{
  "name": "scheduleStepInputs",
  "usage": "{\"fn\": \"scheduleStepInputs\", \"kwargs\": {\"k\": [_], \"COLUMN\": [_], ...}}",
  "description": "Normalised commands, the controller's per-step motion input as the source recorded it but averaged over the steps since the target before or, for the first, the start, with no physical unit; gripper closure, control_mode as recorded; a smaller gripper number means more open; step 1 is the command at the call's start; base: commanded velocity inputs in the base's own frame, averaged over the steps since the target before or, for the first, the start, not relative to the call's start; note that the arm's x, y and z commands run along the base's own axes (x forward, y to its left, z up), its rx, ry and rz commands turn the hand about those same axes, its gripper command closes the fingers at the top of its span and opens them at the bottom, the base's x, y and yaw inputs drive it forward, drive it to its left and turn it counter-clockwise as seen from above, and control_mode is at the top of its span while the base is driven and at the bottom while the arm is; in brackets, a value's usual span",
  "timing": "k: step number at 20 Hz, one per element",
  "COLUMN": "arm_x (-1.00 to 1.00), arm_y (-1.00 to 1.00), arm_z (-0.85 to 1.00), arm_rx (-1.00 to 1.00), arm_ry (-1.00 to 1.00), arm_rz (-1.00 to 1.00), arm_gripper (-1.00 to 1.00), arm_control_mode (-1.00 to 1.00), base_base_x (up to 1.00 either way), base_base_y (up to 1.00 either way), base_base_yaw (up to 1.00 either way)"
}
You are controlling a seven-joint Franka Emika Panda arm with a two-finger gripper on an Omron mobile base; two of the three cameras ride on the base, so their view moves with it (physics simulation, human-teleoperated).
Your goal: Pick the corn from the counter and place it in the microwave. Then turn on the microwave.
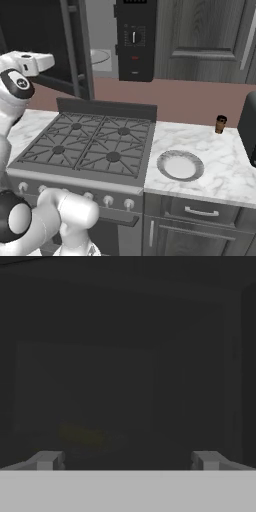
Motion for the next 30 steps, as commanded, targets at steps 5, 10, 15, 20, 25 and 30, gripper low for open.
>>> {"fn": "scheduleStepInputs", "kwargs": {"k": [5, 10, 15, 20, 25, 30], "arm_x": [0.38, 0.40, 0.37, 0.34, 0.26, 0.34], "arm_y": [-0.17, -0.14, -0.14, -0.11, -0.07, -0.02], "arm_z": [-0.01, 0.00, 0.00, 0.00, 0.00, 0.00], "arm_rx": [0.00, 0.00, 0.02, 0.03, 0.02, 0.01], "arm_ry": [0.00, 0.00, 0.00, 0.00, 0.00, 0.00], "arm_rz": [0.07, 0.05, 0.03, 0.03, 0.03, 0.00], "arm_gripper": [-1.00, -1.00, -1.00, -1.00, -1.00, -1.00], "arm_control_mode": [-1.00, -1.00, -1.00, -1.00, -1.00, -1.00], "base_base_x": [0.00, 0.00, 0.00, 0.00, 0.00, 0.00], "base_base_y": [0.00, 0.00, 0.00, 0.00, 0.00, 0.00], "base_base_yaw": [0.00, 0.00, 0.00, 0.00, 0.00, 0.00]}}
